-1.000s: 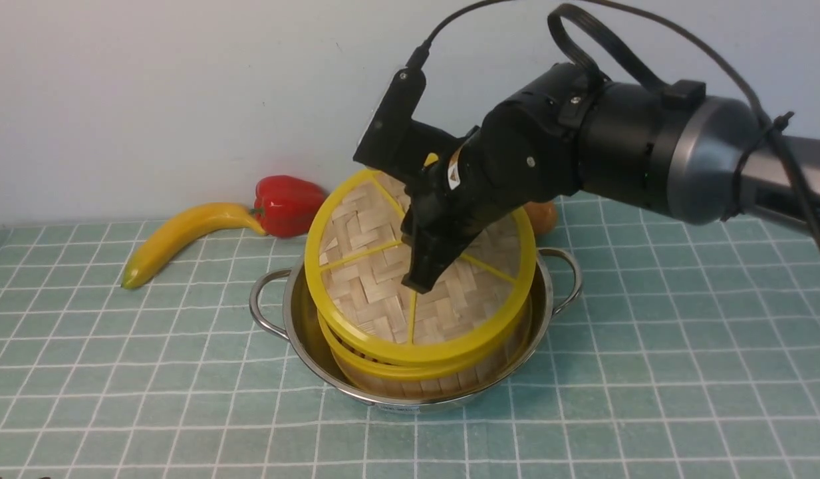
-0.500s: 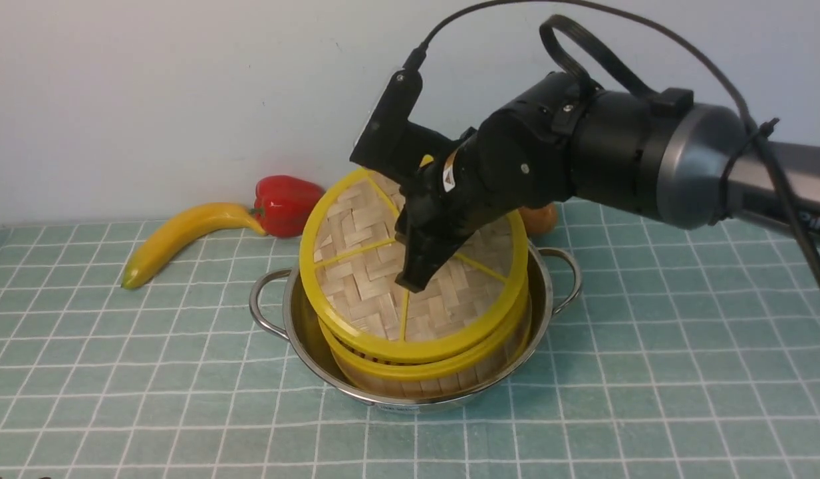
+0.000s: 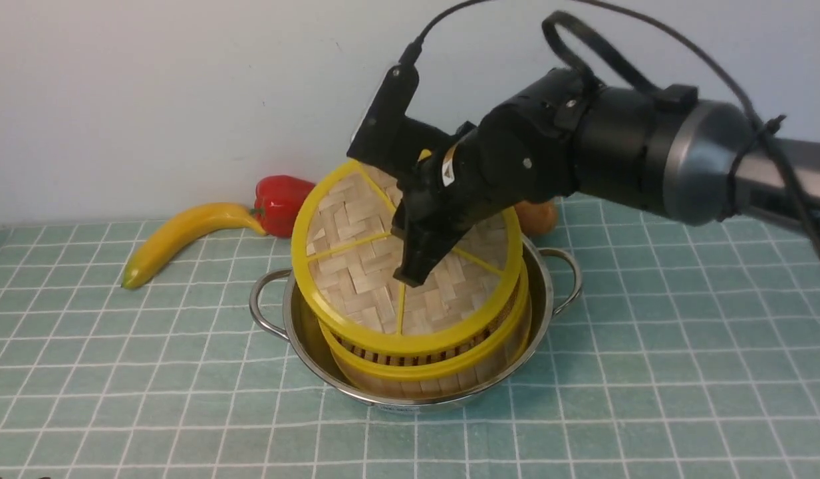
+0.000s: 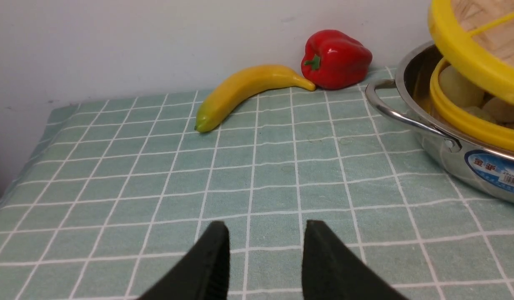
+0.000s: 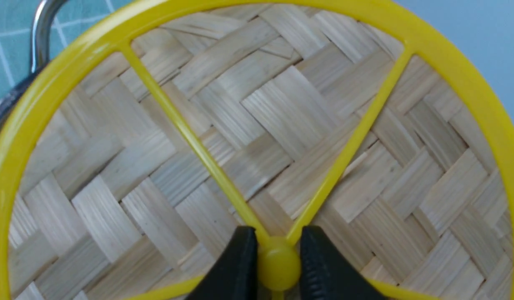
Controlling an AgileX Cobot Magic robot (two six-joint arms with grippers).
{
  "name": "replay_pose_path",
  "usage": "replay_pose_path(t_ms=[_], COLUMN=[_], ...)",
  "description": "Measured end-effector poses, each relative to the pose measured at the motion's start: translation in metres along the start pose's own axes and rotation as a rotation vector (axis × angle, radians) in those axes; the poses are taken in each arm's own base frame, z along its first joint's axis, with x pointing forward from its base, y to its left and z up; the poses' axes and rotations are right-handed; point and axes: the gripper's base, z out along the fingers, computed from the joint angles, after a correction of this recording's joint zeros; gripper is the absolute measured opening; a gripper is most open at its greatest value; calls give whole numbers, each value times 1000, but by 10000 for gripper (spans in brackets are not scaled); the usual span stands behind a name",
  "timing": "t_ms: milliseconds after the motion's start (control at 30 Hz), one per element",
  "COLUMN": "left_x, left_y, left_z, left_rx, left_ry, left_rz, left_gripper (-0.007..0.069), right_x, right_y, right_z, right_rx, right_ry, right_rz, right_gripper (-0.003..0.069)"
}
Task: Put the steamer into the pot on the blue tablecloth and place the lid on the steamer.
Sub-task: 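Place the bamboo steamer lid onto the steamer basket in the pot with the right gripper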
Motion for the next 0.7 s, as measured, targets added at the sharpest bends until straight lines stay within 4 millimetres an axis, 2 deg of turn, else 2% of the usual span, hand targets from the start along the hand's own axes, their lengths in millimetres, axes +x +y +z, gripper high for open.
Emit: replay_pose_path(t_ms=[67, 167, 233, 467, 700], left_x=[0, 0, 0, 0, 0], left_y=[0, 0, 0, 0, 0], left_z=[0, 0, 0, 0, 0], left_rx=[0, 0, 0, 0, 0], left_ry=[0, 0, 0, 0, 0], left_rz=[0, 0, 0, 0, 0], left_gripper=[243, 243, 243, 243, 243], right_x=[-7, -8, -5, 9, 10], right_y=[-4, -2, 2, 10, 11], right_z=[-24, -37, -38, -21, -2], right_rx=[6, -28, -68, -91, -71], right_ry=[-28, -16, 23, 55, 13], right_rz=[15, 52, 75, 70, 29], right_gripper=[146, 146, 146, 146, 146])
